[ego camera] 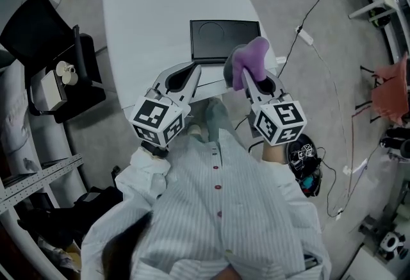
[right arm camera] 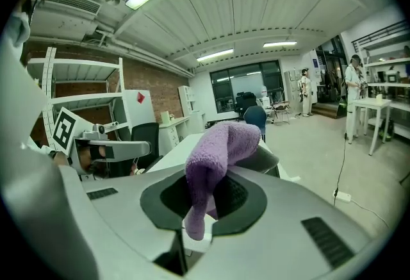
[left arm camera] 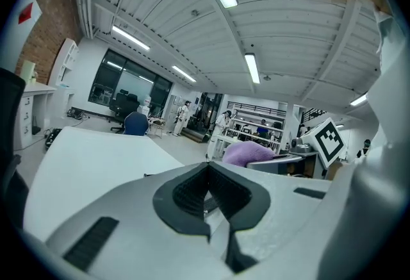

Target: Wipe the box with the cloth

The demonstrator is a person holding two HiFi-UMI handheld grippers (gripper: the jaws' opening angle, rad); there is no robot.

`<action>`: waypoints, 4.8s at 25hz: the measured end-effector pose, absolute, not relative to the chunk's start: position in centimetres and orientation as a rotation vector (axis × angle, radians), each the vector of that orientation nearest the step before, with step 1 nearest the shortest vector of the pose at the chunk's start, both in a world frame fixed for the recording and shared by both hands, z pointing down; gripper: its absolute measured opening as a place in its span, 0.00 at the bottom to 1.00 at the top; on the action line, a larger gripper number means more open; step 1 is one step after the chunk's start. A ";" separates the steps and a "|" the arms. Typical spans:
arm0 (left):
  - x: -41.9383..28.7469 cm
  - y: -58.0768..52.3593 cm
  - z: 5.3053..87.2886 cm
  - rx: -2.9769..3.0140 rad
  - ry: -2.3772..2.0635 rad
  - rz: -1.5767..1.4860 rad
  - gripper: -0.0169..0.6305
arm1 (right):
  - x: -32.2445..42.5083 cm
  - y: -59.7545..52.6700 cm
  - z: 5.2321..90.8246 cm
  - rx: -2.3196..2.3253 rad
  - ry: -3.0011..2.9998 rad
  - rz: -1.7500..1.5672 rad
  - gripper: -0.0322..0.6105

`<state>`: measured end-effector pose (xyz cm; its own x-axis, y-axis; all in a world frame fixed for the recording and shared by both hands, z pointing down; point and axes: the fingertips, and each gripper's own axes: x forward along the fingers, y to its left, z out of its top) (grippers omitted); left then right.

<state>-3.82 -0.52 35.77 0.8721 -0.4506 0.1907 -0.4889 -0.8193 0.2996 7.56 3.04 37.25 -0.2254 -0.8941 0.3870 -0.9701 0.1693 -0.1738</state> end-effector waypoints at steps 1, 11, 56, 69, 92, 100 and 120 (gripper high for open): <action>-3.4 -1.6 35.8 2.698 -0.709 0.160 0.04 | 7.9 1.9 37.3 1.806 -2.249 0.578 0.12; 0.9 -10.5 34.4 2.662 -0.852 0.161 0.04 | 12.0 -8.0 35.9 1.652 -2.343 0.566 0.12; -1.1 -12.7 50.2 2.327 -0.950 0.555 0.11 | 1.8 -18.2 46.1 1.013 -2.375 0.635 0.12; -1.1 -12.9 51.1 2.342 -0.952 0.568 0.15 | 0.7 -18.7 49.9 0.894 -2.160 0.438 0.12; -0.6 -12.9 51.3 2.323 -0.989 0.621 0.15 | 8.0 -16.9 50.1 0.854 -2.064 0.415 0.12; -0.5 -12.7 51.2 2.322 -0.997 0.631 0.15 | 13.3 -15.7 50.1 0.896 -1.942 0.390 0.12; -0.5 -12.6 51.0 2.329 -0.996 0.591 0.15 | 18.7 -13.5 49.1 1.002 -1.857 0.408 0.12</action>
